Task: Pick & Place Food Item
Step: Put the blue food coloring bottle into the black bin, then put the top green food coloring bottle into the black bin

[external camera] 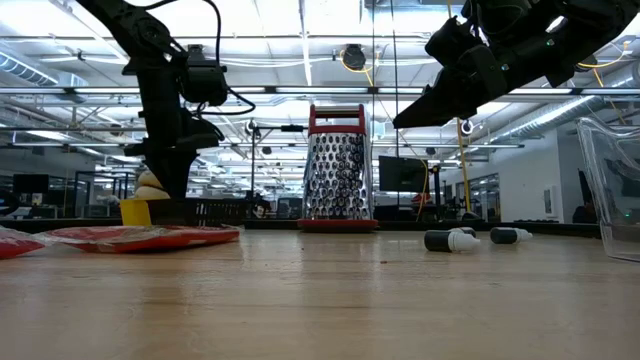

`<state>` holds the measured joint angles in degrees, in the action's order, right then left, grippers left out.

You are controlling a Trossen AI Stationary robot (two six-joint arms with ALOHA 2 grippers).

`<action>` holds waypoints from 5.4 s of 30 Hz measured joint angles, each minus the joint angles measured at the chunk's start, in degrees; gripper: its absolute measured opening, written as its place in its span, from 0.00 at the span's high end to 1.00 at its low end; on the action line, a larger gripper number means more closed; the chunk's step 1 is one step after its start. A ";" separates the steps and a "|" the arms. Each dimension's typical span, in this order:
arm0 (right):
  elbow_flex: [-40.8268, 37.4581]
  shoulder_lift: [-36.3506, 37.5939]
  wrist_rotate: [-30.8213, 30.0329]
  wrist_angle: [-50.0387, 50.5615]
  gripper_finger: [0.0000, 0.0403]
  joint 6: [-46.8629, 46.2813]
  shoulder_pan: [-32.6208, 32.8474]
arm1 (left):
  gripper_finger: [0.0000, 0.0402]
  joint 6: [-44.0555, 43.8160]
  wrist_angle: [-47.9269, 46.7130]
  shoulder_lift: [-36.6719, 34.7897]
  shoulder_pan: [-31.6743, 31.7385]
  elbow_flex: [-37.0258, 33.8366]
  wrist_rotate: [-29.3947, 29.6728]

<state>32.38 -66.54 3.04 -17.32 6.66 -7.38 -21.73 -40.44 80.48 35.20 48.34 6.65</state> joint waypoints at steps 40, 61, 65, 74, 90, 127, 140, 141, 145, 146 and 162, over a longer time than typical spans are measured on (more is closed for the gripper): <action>0.00 -0.02 0.01 0.04 0.59 -0.01 -0.02 | 0.73 -0.74 0.42 2.81 0.41 0.02 0.90; 0.00 -0.02 -0.01 0.04 0.59 -0.02 -0.02 | 0.49 1.80 -0.54 2.65 0.26 2.20 0.85; 0.00 0.00 -0.01 0.07 0.59 0.00 -0.02 | 0.50 2.61 -1.98 0.53 0.16 4.90 0.83; 0.00 -0.02 0.01 8.65 0.59 0.00 0.08 | 0.51 2.57 2.66 -8.87 -3.46 8.79 0.59; 0.00 -0.02 -0.15 38.94 0.59 -2.94 0.11 | 0.51 13.63 30.68 -7.79 -17.55 8.81 0.88; -0.04 -5.77 -23.36 40.24 0.59 -3.34 0.09 | 0.51 13.45 34.61 0.69 -19.69 8.76 0.90; -0.02 -0.83 -10.81 45.26 0.59 -4.23 0.11 | 0.51 13.28 34.68 0.69 -19.69 8.76 0.92; -0.04 -0.84 -9.51 45.39 0.59 -3.73 0.12 | 0.51 13.24 34.67 0.69 -19.69 8.76 0.92; -0.02 -0.85 -8.90 45.40 0.59 -3.70 0.11 | 0.51 12.89 34.68 0.69 -19.69 8.76 0.92; -0.02 -0.85 -8.91 45.40 0.59 -4.13 0.11 | 0.51 12.80 34.68 0.69 -19.69 8.76 0.94; -0.02 -1.36 -4.30 40.03 0.59 -11.62 0.11 | 0.51 12.99 34.68 0.69 -19.69 8.76 0.98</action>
<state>32.36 -67.90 -1.26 22.70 -4.96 -7.27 -8.73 -5.76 81.17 15.51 57.10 7.64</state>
